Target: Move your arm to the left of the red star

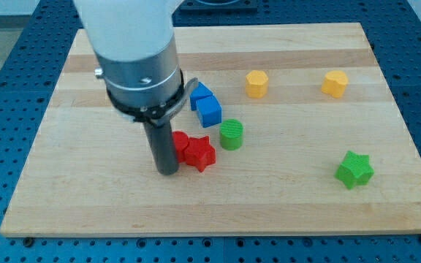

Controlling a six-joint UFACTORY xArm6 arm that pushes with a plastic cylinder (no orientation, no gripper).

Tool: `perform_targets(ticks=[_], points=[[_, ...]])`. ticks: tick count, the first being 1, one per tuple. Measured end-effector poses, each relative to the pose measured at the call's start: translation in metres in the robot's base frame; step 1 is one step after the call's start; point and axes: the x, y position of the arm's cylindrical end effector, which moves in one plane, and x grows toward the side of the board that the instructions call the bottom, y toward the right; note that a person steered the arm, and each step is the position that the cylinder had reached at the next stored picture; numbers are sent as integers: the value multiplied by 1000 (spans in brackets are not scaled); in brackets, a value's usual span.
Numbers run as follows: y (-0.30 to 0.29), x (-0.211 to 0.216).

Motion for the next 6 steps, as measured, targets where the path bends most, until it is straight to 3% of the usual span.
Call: perform_targets(ticks=[4,6], points=[[40,-183],[49,-231]])
